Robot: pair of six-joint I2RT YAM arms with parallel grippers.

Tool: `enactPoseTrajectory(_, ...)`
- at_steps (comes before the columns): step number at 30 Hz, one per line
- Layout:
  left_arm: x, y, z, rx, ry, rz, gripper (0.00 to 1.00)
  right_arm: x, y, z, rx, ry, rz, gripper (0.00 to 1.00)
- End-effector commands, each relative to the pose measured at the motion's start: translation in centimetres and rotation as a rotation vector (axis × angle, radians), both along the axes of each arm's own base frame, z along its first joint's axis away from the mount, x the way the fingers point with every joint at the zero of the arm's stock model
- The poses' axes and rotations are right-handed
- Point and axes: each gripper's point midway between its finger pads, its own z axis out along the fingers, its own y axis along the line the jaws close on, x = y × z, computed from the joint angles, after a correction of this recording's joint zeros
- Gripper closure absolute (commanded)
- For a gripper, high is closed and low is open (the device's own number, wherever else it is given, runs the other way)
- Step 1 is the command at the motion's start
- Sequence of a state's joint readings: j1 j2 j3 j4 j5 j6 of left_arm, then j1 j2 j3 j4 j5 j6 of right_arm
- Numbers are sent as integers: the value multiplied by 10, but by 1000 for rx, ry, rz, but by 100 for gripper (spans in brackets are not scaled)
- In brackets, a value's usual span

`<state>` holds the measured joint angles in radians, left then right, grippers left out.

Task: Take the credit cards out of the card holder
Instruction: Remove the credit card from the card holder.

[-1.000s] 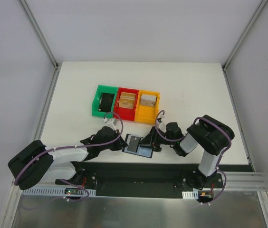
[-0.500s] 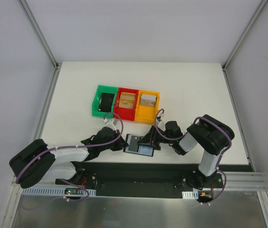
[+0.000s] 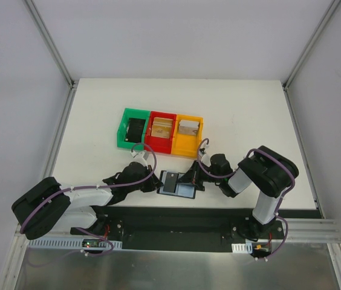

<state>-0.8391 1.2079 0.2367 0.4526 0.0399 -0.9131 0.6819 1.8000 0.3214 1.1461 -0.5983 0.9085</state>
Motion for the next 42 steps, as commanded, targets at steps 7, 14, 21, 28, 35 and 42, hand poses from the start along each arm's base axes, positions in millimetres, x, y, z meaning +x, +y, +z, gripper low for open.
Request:
enactPoseTrajectory(7, -5, 9, -8, 33, 2, 15, 100, 5, -3, 17, 41, -62, -8, 99)
enactPoseTrajectory(14, -2, 12, -10, 47, -5, 34, 100, 4, -9, 16, 37, -63, -14, 99)
enactPoseTrajectory(21, -2, 13, -12, 54, -4, 37, 100, 2, -15, 11, 27, -57, -17, 99)
enactPoseTrajectory(28, -1, 13, -12, 51, 0, 40, 100, 2, -14, 11, 30, -54, -10, 84)
enactPoseTrajectory(35, -1, 9, -9, 39, 3, 35, 100, 4, -9, 15, 44, -51, -2, 68)
enactPoseTrajectory(42, -4, 2, -9, 18, 24, 13, 100, 5, 0, 16, 54, -41, 16, 67)
